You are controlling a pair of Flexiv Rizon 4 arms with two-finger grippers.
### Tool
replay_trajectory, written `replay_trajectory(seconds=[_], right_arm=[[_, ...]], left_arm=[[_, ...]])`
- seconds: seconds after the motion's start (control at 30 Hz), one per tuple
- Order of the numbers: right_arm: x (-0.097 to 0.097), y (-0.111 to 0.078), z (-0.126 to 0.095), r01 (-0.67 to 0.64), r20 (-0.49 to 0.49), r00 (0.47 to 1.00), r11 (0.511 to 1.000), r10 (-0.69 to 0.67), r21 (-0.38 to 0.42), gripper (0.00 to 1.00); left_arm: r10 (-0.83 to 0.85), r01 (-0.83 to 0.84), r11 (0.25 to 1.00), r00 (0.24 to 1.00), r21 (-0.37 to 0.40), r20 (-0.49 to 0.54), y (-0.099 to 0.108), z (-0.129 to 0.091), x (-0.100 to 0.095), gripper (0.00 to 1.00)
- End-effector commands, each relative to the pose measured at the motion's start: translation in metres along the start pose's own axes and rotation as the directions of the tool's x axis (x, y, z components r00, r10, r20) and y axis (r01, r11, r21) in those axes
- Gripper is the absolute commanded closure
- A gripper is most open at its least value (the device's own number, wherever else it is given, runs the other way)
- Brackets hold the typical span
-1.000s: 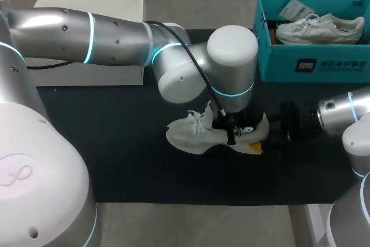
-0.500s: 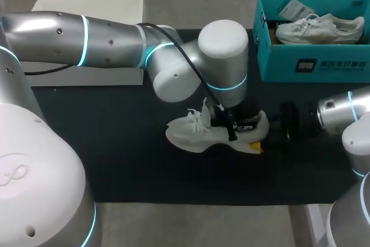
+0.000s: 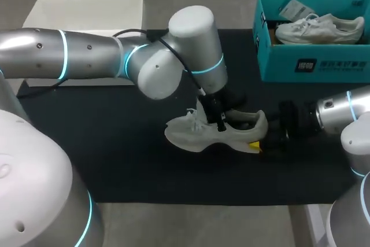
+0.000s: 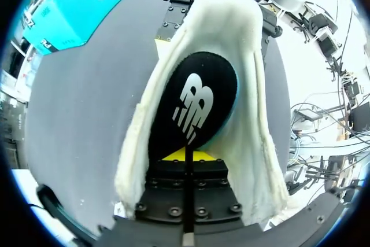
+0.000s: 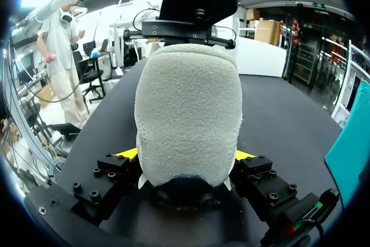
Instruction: Take the shoe out of the shoebox, open the shoe tongue, remove and reinsert the insole, then place the shoe into the shoebox
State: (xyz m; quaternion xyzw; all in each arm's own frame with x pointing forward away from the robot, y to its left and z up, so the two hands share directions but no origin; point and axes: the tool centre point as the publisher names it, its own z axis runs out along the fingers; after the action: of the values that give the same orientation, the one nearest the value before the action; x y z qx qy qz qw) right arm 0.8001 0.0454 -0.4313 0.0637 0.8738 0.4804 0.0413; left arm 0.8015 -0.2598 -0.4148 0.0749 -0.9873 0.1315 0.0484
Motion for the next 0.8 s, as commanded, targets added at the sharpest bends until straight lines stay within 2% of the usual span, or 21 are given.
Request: replay_trajectory(seconds=[0.03, 0.13, 0.43, 0.57, 0.8], right_arm=[[0.002, -0.003, 0.000, 0.000, 0.001, 1.000, 1.000, 0.000, 0.004, 1.00], [0.002, -0.003, 0.000, 0.000, 0.001, 1.000, 1.000, 0.000, 0.004, 1.00], [0.002, -0.003, 0.000, 0.000, 0.001, 1.000, 1.000, 0.000, 0.004, 1.00], [0.002, -0.003, 0.000, 0.000, 0.001, 1.000, 1.000, 0.000, 0.004, 1.00], [0.002, -0.003, 0.000, 0.000, 0.001, 1.000, 1.000, 0.000, 0.004, 1.00]], left_arm=[[-0.002, 0.005, 0.998, 0.998, 0.060, -0.060, 0.016, -0.013, -0.006, 1.00], [-0.002, 0.015, 0.993, 0.994, 0.119, -0.106, 0.018, -0.022, -0.005, 1.00], [0.100, -0.051, 0.977, 0.969, 0.209, -0.227, 0.014, -0.048, 0.008, 1.00], [0.141, -0.062, 0.960, 0.950, 0.273, -0.279, 0.012, -0.053, 0.011, 1.00], [0.170, -0.061, 0.940, 0.936, 0.335, -0.307, 0.004, -0.059, 0.013, 1.00]])
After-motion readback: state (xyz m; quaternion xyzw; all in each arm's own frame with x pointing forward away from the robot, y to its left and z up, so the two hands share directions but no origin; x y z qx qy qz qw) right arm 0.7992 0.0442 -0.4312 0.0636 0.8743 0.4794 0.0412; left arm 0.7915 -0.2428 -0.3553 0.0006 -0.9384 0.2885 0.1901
